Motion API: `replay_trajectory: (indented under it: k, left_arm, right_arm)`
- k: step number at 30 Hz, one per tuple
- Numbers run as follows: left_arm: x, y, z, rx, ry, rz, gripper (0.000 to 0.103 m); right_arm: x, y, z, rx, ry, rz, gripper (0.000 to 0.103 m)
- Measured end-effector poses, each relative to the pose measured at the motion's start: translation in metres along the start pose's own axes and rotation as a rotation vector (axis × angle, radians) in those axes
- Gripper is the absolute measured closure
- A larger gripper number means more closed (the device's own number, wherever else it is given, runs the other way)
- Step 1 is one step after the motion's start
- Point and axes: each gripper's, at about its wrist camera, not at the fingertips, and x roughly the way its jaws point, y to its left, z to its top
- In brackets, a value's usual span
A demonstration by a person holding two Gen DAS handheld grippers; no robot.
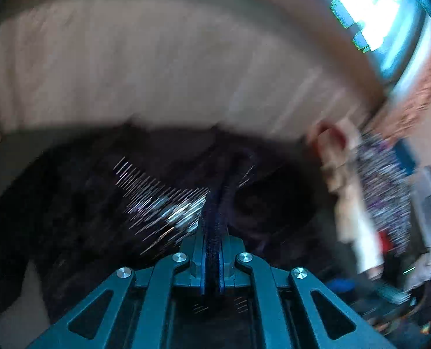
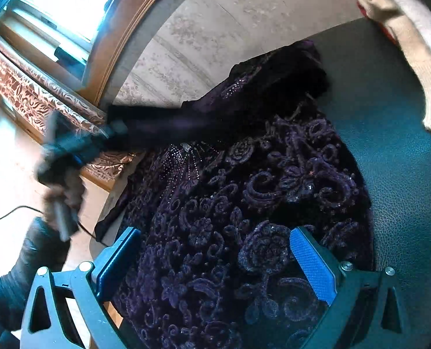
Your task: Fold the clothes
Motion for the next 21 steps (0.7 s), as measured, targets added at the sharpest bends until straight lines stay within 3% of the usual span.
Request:
replay_trajectory:
  k: [3,9,11,12,14,16,18,21]
  left_arm:
    - [0.003,0.022,-0.013,-0.039,0.01,-0.012,0.099]
    - [-0.014,0.027,-0.014,-0.015,-0.074,-0.046,0.099]
    - [-0.011,0.023,-0.013,-0.004,-0.065,-0.049,0.099]
    - [-0.013,0.019,-0.007,-0.014,-0.085,-0.09,0.099]
    - [-0.018,0.01,0.004,-0.032,-0.123,-0.169,0.099]
    - [-0.02,-0.003,0.017,-0.028,-0.156,-0.195,0.099]
    - [-0.026,-0.011,0.035,-0.016,-0.189,-0.21,0.099]
    - [-0.034,-0.024,0.062,0.001,-0.238,-0.233,0.099]
  right_arm:
    - [0.007,0.003,0.0,-0.041,0.017,-0.035,0.0]
    - [0.011,0.025,0.067,-0.249,-0.043,-0.233,0.005]
    - [0.012,0.032,0.089,-0.318,-0.062,-0.299,0.011]
    - [0.014,0.034,0.101,-0.347,-0.07,-0.334,0.016]
    - [0.028,0.019,0.133,-0.321,-0.057,-0.432,0.025]
    - [0.042,0.004,0.164,-0.292,-0.042,-0.523,0.041]
    - [0.05,-0.016,0.175,-0.22,0.002,-0.512,0.049]
    - [0.054,-0.046,0.19,-0.039,0.015,-0.421,0.048]
